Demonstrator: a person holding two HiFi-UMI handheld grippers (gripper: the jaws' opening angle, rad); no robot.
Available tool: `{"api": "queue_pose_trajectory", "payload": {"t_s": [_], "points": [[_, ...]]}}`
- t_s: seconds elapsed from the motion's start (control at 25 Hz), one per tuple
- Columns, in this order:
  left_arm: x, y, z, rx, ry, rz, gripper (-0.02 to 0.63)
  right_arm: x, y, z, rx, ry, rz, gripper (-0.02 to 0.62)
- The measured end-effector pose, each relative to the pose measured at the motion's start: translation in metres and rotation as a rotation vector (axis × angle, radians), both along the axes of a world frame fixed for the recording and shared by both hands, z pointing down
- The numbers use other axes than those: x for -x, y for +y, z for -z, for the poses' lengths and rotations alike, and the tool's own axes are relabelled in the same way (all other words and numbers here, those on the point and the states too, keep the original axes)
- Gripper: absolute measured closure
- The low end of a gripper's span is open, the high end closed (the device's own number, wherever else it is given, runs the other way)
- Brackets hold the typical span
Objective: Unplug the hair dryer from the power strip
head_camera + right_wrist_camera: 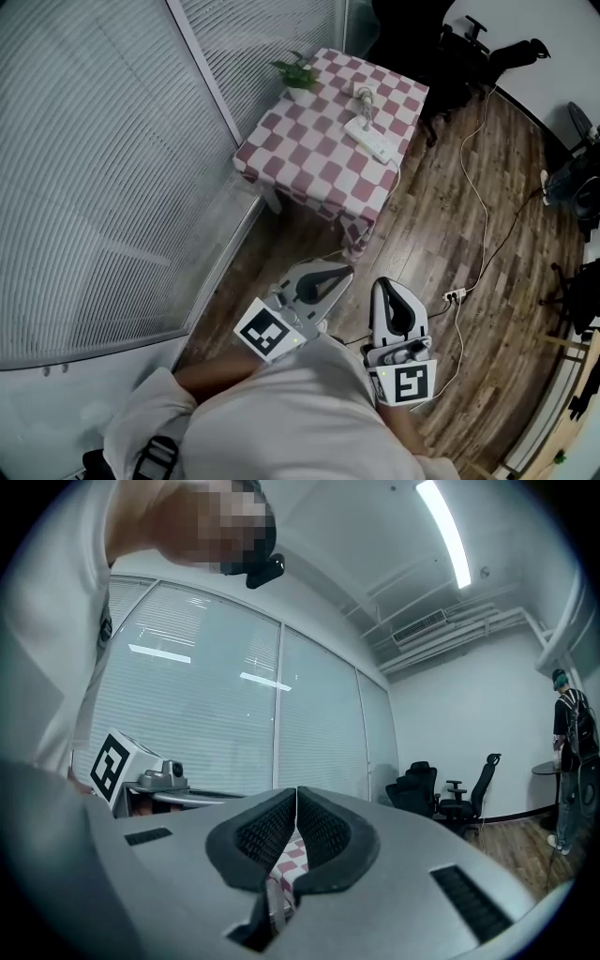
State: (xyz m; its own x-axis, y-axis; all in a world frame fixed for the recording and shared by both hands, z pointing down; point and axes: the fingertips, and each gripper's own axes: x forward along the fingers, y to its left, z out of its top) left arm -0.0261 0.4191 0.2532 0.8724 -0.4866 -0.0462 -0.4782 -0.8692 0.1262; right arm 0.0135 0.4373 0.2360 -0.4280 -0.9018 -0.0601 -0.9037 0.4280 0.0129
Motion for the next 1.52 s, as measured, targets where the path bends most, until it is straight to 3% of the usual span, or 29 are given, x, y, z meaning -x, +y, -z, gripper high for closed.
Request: {"api": "queue_pose_trajectory", "payload": {"t_s": [0.56,1.08,1.52], "points": [[0.003,-0.112,-0.005,0.002,-0.013,-0.02,0.574,0.002,-0.115,-0.009,0.031,0.006,-0.019,0.563],[0.028,-0.23,-0.008,0.002,-0.014,-0.061,0.574,0.029,-0.232,-0.011,0.064,0.034,-0.048,0.563],[0.041,-0.286,-0.02,0.023,-0.029,-0.091,0.574,0.042,-0.291,-0.013,0.095,0.011,-0.093,0.563]]}}
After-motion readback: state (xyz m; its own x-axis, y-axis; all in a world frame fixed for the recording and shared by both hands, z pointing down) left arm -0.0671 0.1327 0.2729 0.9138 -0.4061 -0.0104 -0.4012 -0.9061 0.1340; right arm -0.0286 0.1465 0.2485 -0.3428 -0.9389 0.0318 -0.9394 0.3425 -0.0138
